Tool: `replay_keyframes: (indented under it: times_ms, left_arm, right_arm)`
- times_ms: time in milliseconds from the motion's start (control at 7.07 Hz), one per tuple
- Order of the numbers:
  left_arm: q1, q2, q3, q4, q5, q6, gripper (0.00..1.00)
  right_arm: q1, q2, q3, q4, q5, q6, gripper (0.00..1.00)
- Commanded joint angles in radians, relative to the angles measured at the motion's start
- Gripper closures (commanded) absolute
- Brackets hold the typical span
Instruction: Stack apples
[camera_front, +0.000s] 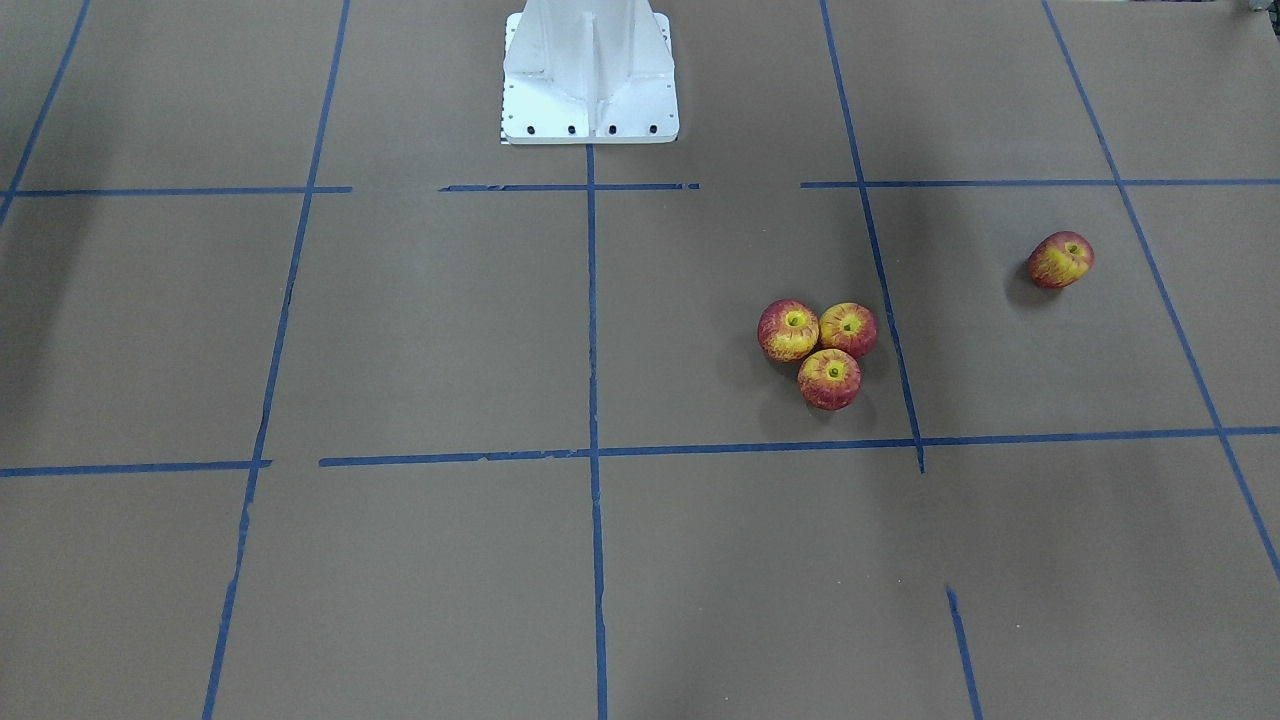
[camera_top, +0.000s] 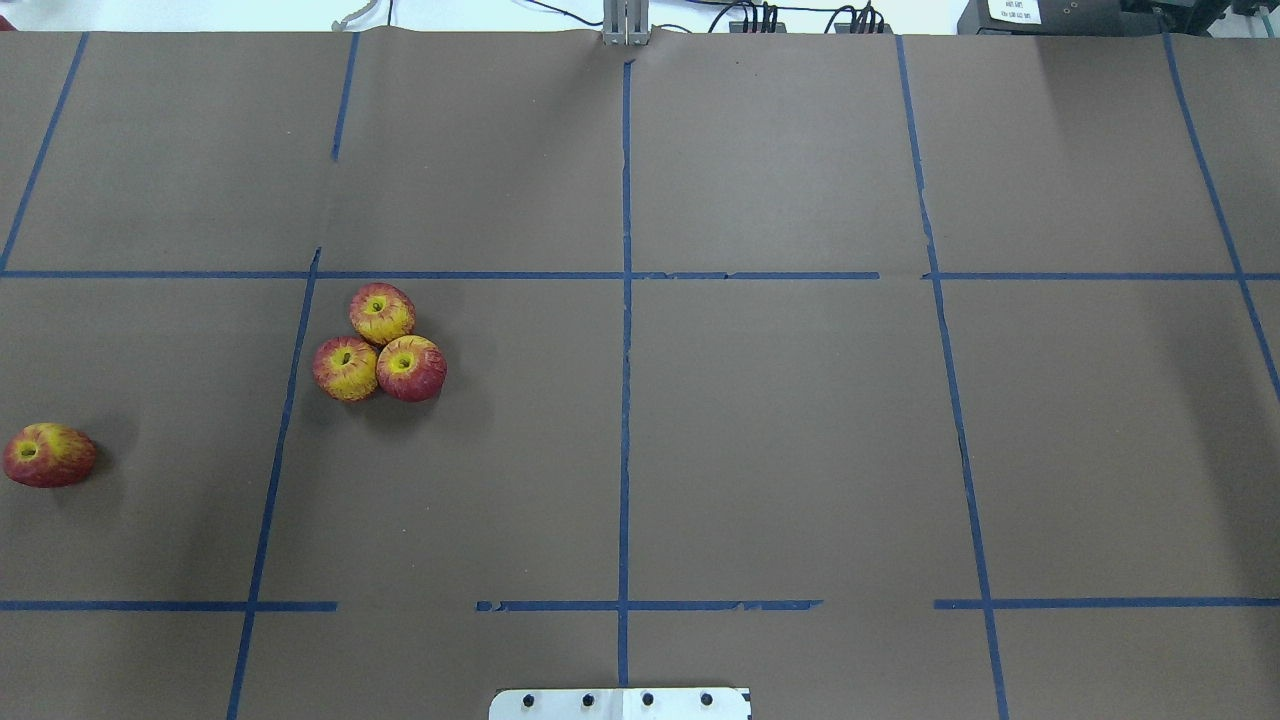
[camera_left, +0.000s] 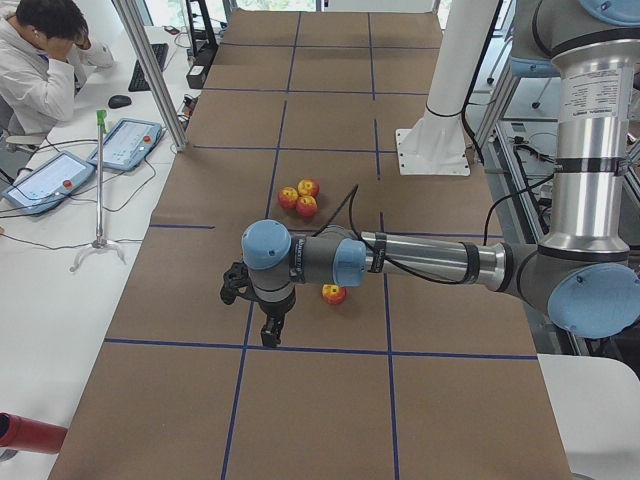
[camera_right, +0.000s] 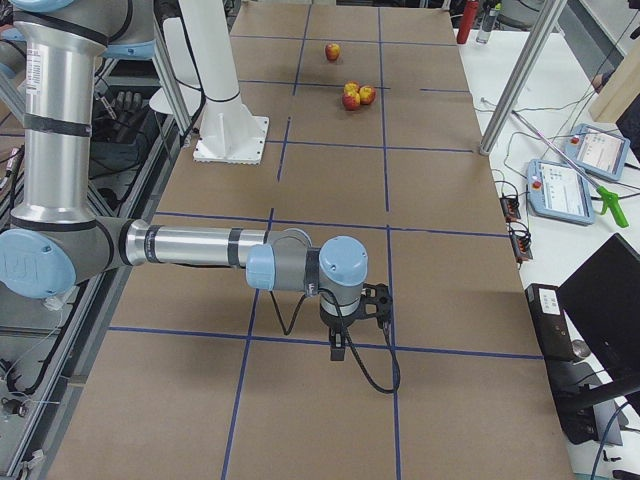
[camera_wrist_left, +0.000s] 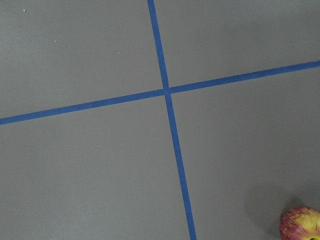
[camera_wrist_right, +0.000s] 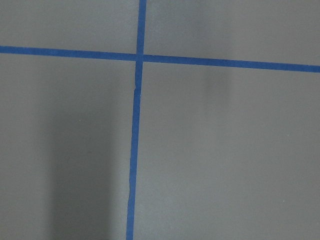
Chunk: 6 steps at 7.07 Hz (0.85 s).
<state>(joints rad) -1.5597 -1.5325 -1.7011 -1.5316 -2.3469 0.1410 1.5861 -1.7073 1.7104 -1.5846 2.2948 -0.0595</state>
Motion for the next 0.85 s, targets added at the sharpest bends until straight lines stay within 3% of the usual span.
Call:
replay_keyframes:
  times_ms: [0,424,566,707]
  left_arm:
    - [-0.003,0.032,-0.003,-0.027,0.0,0.112,0.0]
    - [-0.002,0.023,-0.002,-0.032,-0.008,0.117,0.0]
    - [0.003,0.023,0.073,-0.088,-0.014,0.115,0.0]
    - [0.004,0.047,0.09,-0.249,-0.015,0.112,0.0]
  right_arm:
    - [0.0,0.0,0.0,0.0,0.0,0.001,0.0]
    - [0.0,0.0,0.0,0.0,0.0,0.0,0.0]
    - [0.0,0.0,0.0,0.0,0.0,0.0,0.0]
    - [0.0,0.0,0.0,0.0,0.0,0.0,0.0]
